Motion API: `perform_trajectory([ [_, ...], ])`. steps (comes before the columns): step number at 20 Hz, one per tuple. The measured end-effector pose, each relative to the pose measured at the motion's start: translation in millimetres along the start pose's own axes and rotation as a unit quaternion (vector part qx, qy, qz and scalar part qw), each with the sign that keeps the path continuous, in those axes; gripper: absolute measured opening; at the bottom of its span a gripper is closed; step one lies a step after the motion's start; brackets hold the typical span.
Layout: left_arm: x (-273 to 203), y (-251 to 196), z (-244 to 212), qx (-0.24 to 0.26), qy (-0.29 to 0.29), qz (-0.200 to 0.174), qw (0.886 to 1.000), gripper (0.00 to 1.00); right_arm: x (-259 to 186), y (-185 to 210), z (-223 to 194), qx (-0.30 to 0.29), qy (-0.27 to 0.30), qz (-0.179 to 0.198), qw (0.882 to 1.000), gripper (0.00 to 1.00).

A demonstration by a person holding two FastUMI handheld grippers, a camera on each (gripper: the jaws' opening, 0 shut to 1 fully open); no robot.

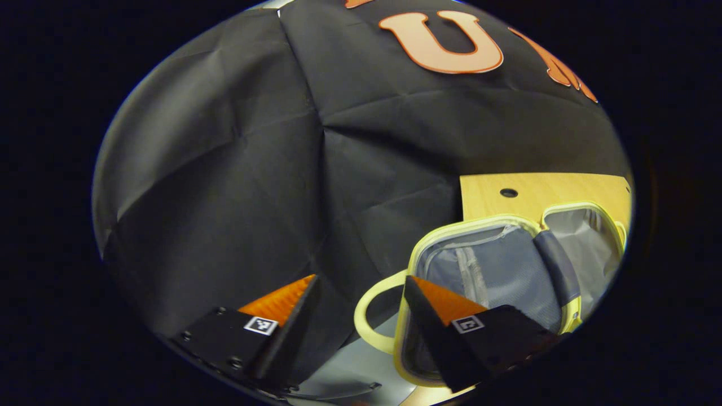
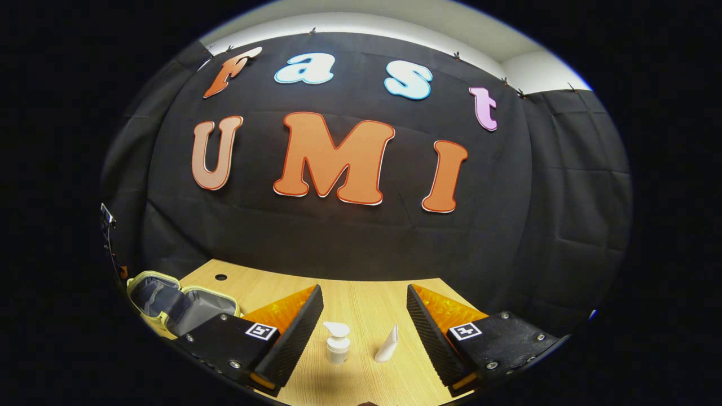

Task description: First open the suitcase, pack the skin care products into it, and then close the suitcase.

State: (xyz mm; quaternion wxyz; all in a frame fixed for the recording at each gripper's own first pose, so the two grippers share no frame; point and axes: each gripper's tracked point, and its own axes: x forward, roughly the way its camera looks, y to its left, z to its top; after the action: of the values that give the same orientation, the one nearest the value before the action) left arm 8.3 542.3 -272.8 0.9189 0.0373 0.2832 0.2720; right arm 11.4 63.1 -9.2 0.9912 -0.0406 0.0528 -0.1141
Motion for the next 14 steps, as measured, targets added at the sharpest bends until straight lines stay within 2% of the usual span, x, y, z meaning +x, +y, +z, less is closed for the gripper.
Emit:
perform_trajectory([
  [3, -27, -12, 34, -0.010, -0.040, -0.004, 0.999, 0.99, -4, -9, 4, -0.009, -0.011, -0.006, 1.000, 0.95],
  [7, -78, -49, 88, 0.000, -0.096, -0.014, 0.995, 0.99, 0, -24, 5, -0.016, -0.023, -0.002, 1.000, 0.95],
  [11, -130, -106, 138, 0.009, -0.153, -0.034, 0.988, 0.99, 14, -38, 7, -0.013, -0.031, 0.011, 0.999, 0.95],
  [14, -171, -148, 172, 0.005, -0.194, -0.031, 0.980, 0.99, 22, -51, 18, 0.009, -0.048, 0.022, 0.999, 0.95],
])
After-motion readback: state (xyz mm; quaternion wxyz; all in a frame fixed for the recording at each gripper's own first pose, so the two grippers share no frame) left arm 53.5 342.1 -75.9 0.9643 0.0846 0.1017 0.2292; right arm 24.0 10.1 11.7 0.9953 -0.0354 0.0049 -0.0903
